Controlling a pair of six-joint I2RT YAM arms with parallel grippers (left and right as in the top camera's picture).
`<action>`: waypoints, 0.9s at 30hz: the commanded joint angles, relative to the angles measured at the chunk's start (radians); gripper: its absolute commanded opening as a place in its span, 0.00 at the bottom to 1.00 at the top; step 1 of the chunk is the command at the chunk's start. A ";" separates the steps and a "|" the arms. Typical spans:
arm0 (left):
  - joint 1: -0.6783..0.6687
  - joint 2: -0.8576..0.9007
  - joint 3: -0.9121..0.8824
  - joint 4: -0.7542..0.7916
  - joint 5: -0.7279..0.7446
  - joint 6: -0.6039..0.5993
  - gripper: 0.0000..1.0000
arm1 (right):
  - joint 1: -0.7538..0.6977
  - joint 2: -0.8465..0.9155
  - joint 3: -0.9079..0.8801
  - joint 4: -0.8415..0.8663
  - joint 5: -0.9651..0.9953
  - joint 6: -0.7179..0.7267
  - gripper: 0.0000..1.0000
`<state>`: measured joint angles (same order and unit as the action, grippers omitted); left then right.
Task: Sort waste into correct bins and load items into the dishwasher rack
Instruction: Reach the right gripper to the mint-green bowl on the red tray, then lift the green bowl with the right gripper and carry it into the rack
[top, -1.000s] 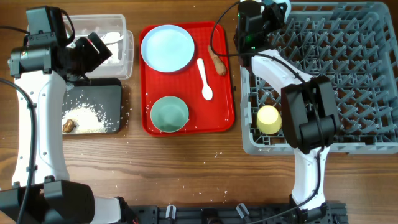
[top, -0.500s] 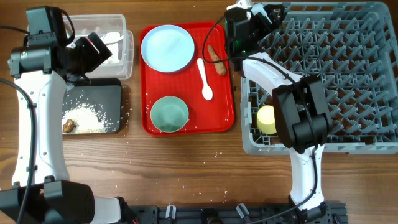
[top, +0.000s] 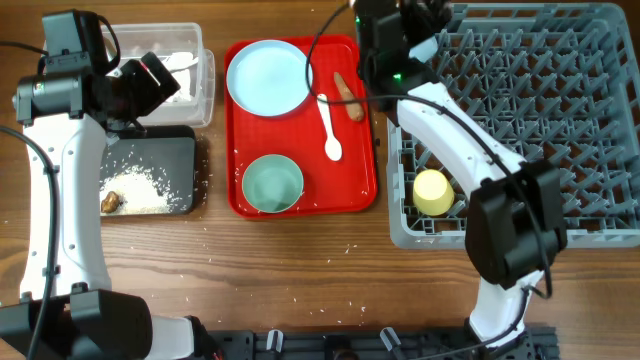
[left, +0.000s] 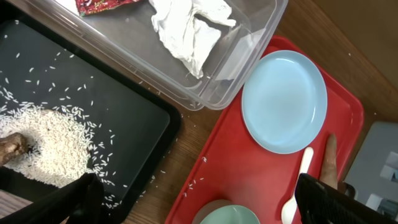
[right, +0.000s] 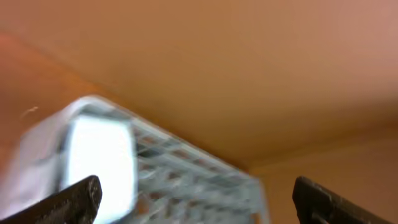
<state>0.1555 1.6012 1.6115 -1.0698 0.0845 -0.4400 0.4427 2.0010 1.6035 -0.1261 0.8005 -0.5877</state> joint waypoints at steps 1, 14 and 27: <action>0.004 -0.023 0.018 0.002 0.001 -0.006 1.00 | 0.030 -0.079 -0.006 -0.203 -0.507 0.307 1.00; 0.004 -0.023 0.018 0.002 0.001 -0.006 1.00 | 0.038 -0.125 -0.009 -0.617 -1.316 0.642 1.00; 0.004 -0.023 0.018 0.002 0.001 -0.006 1.00 | 0.222 -0.051 -0.195 -0.508 -1.018 1.177 0.49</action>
<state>0.1555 1.6012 1.6115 -1.0698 0.0845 -0.4400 0.6361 1.8999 1.4204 -0.6590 -0.2413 0.5003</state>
